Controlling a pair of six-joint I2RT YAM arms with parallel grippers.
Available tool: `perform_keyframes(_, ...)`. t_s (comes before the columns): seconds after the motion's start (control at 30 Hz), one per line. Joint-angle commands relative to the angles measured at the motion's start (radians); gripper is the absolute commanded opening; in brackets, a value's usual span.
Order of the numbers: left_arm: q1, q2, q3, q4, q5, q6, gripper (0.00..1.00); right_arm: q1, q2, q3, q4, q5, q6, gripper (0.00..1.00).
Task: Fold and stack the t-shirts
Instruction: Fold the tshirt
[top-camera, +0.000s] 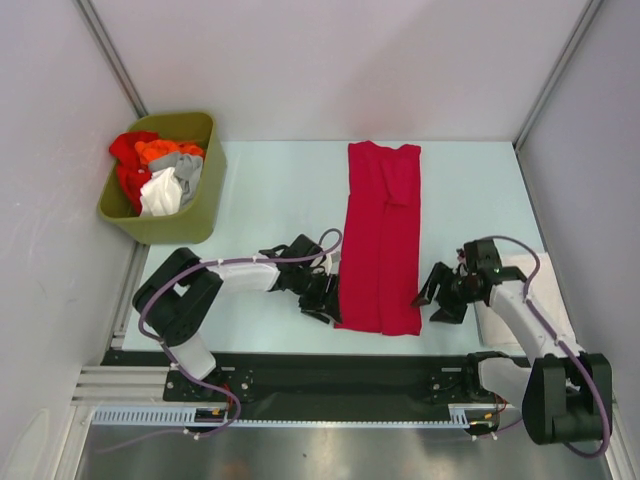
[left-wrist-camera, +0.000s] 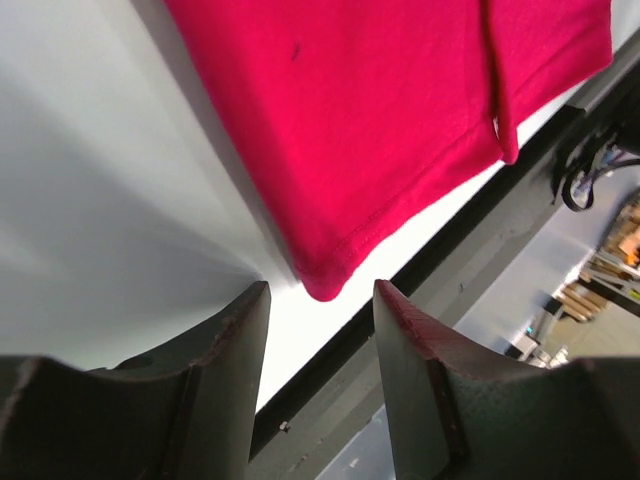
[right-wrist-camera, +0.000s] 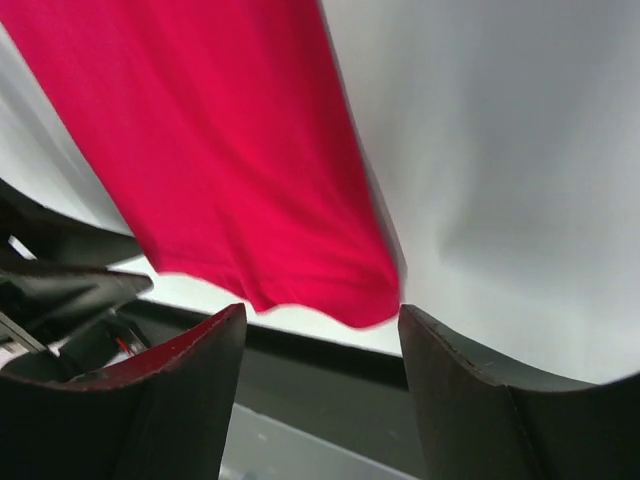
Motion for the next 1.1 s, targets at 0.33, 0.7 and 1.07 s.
perform_keyframes(0.33,0.005,0.049,0.020,0.000,0.049,-0.004,0.44,0.117,-0.115,-0.136,-0.022,0.065,0.223,0.55)
perform_keyframes(0.7,-0.021,-0.126,0.079,-0.063,-0.047,0.039,0.38,0.115,-0.085,-0.107,-0.031,0.170,0.205,0.60)
perform_keyframes(1.07,-0.250,0.210,0.515,-0.009,0.074,0.048,0.37,0.108,-0.123,-0.088,-0.062,0.171,0.189,0.43)
